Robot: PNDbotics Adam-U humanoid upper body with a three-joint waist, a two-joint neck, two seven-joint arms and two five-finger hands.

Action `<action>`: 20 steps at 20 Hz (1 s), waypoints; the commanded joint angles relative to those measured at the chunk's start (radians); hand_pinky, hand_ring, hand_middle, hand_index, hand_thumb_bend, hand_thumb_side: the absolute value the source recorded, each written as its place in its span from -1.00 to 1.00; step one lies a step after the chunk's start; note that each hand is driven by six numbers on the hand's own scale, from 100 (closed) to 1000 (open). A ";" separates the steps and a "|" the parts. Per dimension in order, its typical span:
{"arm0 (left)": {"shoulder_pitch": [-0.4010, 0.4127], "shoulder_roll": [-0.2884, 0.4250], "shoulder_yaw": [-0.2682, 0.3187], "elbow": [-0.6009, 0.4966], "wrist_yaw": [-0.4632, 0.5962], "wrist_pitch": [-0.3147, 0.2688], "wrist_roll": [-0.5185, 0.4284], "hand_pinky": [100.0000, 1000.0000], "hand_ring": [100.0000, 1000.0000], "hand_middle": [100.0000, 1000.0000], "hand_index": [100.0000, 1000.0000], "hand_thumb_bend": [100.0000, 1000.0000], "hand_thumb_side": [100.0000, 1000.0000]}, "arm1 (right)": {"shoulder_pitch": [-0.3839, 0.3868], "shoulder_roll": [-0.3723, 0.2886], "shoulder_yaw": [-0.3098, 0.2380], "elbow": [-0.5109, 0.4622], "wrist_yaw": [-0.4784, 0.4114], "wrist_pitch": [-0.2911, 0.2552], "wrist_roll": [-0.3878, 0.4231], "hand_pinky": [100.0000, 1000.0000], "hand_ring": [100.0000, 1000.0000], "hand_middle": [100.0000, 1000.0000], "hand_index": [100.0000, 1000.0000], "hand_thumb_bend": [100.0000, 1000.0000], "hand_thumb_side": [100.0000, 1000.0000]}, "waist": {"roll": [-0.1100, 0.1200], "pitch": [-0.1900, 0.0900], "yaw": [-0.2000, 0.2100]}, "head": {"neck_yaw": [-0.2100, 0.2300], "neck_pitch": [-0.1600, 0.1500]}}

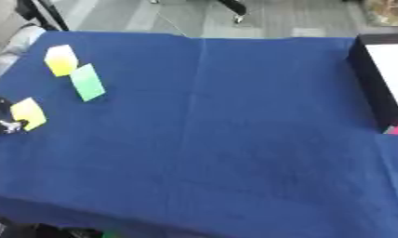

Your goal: Pick up the objects with one hand, pass them to the other hand, and then place them into the box on the other side of the table.

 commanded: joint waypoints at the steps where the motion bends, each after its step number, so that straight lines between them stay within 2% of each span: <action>1: -0.011 0.030 0.011 -0.009 0.004 -0.001 0.005 0.46 0.26 0.19 0.53 -0.44 0.01 | -0.012 -0.016 -0.005 -0.020 -0.002 -0.002 0.000 0.68 0.60 0.52 1.00 -1.00 -0.07 | -0.002 -0.012 0.001 | 0.003 0.003; 10: -0.011 0.021 0.016 -0.011 0.022 -0.003 0.057 0.43 0.17 -0.01 0.35 -0.59 -0.25 | -0.012 -0.015 -0.005 -0.019 -0.002 -0.002 0.001 0.68 0.60 0.52 1.00 -1.00 -0.07 | -0.002 -0.011 0.001 | 0.003 0.003; 13: -0.010 0.019 0.022 -0.017 0.042 -0.002 0.088 0.39 0.09 -0.14 0.24 -0.68 -0.38 | -0.012 -0.015 -0.005 -0.019 -0.002 -0.002 0.002 0.68 0.60 0.52 1.00 -1.00 -0.07 | -0.003 -0.011 0.002 | 0.003 0.003; 20: -0.002 0.019 0.027 -0.029 0.088 0.000 0.121 0.38 0.06 -0.17 0.21 -0.72 -0.39 | -0.011 -0.014 -0.005 -0.019 -0.002 -0.002 0.003 0.68 0.60 0.52 1.00 -1.00 -0.08 | -0.003 -0.012 0.003 | 0.006 0.002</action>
